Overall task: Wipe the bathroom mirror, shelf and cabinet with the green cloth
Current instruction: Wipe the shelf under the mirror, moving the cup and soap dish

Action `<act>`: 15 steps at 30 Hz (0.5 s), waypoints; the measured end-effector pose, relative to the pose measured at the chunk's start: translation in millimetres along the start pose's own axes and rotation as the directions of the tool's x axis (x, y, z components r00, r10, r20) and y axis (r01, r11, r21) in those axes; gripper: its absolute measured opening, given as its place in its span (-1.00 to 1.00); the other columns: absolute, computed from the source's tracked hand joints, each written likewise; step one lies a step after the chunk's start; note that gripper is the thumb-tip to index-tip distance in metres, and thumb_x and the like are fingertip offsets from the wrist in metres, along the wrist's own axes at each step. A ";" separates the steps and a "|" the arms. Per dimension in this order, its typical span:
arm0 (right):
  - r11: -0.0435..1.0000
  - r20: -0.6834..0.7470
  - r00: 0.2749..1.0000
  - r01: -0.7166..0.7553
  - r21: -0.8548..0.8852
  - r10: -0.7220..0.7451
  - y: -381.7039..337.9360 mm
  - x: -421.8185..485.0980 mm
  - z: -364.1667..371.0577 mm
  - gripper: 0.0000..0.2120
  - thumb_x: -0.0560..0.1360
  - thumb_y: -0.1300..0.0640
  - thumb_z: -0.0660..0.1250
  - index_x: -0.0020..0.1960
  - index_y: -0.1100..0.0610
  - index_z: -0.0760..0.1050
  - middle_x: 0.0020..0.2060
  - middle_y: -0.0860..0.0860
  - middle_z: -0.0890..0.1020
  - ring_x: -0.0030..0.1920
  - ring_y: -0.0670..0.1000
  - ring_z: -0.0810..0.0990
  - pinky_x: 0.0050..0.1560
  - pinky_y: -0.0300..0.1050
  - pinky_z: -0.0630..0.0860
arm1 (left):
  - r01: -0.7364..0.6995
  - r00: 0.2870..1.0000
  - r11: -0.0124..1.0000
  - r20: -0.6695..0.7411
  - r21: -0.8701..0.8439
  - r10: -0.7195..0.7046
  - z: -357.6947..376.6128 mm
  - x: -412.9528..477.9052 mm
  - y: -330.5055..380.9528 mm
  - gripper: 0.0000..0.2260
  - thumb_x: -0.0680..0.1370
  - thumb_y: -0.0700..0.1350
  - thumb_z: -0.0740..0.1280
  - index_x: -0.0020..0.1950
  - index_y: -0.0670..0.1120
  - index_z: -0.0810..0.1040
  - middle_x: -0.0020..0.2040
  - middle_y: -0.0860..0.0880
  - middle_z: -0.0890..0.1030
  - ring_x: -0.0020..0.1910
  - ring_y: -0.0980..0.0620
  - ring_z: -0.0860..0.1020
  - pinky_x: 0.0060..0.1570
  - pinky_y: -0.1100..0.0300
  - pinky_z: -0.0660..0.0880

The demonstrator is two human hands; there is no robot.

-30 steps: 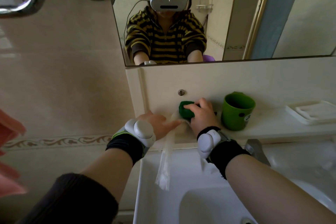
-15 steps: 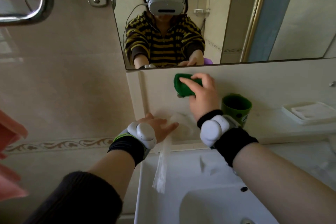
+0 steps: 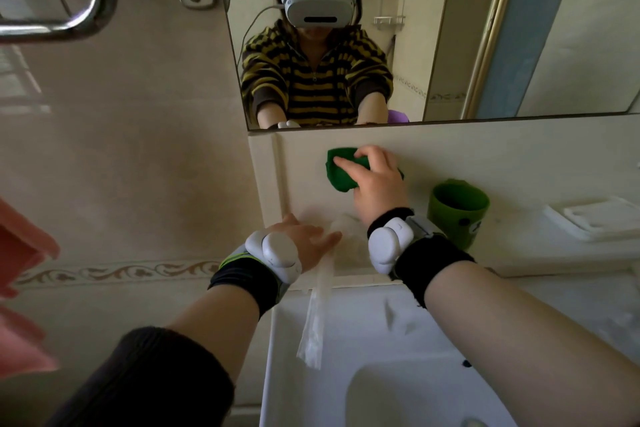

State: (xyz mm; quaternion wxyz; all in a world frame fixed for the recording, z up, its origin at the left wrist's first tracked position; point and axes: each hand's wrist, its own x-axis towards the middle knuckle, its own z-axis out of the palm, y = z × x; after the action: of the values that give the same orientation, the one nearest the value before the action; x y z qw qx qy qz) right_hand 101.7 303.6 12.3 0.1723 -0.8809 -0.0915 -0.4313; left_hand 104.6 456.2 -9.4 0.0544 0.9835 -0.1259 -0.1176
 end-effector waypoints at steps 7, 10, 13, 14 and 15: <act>0.999 0.041 0.998 -0.048 0.009 0.048 -0.3 -4.9 3.2 -0.49 0.27 0.54 0.29 0.13 0.17 0.59 0.02 0.25 0.51 0.04 0.32 0.45 -0.01 0.13 0.49 | -0.059 0.985 0.983 -0.169 -0.172 0.029 -0.9 0.4 -6.1 -0.53 0.59 0.23 0.04 0.43 0.08 0.33 0.37 -0.06 0.38 0.30 -0.07 0.40 0.23 0.16 0.30; 0.997 0.089 0.993 -0.081 0.013 0.079 -1.4 -8.2 4.1 -0.52 0.35 0.51 0.26 0.18 0.15 0.56 0.09 0.25 0.48 0.12 0.31 0.40 0.05 0.14 0.48 | -0.159 0.907 0.968 -0.415 -0.192 0.067 0.4 -5.9 -12.4 -0.63 0.61 0.09 0.12 0.37 0.02 0.39 0.30 -0.06 0.42 0.23 -0.05 0.45 0.15 0.13 0.40; 0.994 0.111 0.988 -0.111 0.014 0.109 -3.3 -9.6 4.6 -0.54 0.39 0.47 0.25 0.20 0.13 0.55 0.13 0.23 0.45 0.17 0.29 0.36 0.09 0.14 0.47 | -0.205 0.780 0.972 -0.620 -0.118 0.090 -2.8 -10.7 -14.7 -0.66 0.59 0.03 0.18 0.34 0.00 0.42 0.29 -0.05 0.37 0.27 -0.05 0.33 0.13 0.10 0.39; 0.993 0.117 0.986 -0.120 0.017 0.117 -3.9 -9.9 4.6 -0.54 0.39 0.47 0.25 0.21 0.13 0.54 0.14 0.23 0.45 0.18 0.29 0.35 0.09 0.13 0.47 | -0.195 0.739 0.977 -0.668 -0.092 0.084 -4.8 -11.9 -14.9 -0.65 0.58 0.02 0.20 0.35 0.01 0.41 0.32 -0.05 0.32 0.31 -0.06 0.27 0.16 0.09 0.35; 0.992 0.121 0.985 -0.124 0.019 0.120 -4.0 -10.3 4.4 -0.53 0.39 0.48 0.24 0.21 0.13 0.54 0.14 0.23 0.44 0.18 0.29 0.35 0.09 0.13 0.47 | -0.176 0.708 0.981 -0.703 -0.079 0.071 -6.4 -13.3 -14.8 -0.62 0.56 0.03 0.21 0.37 0.02 0.38 0.36 -0.05 0.27 0.34 -0.08 0.21 0.22 0.06 0.31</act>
State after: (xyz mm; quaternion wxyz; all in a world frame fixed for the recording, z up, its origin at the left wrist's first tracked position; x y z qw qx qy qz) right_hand 97.4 308.8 2.6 0.2042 -0.9067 -0.0533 -0.3653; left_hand 97.1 474.4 -2.3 0.1742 0.9383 -0.1534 0.2565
